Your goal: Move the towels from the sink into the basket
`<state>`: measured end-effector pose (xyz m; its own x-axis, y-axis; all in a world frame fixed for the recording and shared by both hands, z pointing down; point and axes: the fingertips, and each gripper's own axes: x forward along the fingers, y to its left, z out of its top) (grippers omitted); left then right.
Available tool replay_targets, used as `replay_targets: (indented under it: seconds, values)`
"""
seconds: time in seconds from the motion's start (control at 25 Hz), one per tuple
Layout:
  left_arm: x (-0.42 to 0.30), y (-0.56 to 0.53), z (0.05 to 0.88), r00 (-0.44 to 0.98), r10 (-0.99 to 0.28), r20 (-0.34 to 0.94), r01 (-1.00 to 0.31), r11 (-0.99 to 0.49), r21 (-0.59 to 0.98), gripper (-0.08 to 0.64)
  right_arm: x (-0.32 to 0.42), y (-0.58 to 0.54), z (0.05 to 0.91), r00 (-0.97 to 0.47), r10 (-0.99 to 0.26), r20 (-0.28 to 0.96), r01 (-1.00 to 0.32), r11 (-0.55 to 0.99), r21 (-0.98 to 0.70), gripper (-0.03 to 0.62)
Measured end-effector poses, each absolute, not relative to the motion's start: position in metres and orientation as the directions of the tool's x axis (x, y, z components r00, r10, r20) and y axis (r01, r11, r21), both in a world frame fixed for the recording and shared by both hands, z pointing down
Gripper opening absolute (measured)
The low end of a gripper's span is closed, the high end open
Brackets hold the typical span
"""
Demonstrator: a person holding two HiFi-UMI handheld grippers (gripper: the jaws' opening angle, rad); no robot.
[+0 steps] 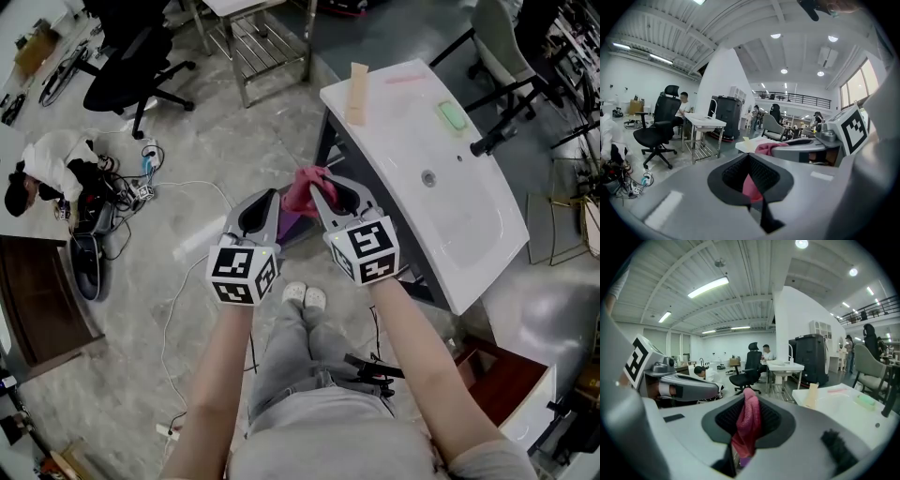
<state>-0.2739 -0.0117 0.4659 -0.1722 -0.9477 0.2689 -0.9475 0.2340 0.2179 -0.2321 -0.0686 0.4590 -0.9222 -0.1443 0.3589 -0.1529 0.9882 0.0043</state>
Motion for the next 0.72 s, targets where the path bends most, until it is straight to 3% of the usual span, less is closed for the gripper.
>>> replay_targets:
  seconds: [0.72]
  values:
    - [-0.286,-0.002,0.545,-0.192,-0.913,0.361,-0.909,0.304,0.284,0.005,-0.250,-0.062,0.543,-0.886,-0.082,0.457,-0.121,0.991,-0.056,0.067]
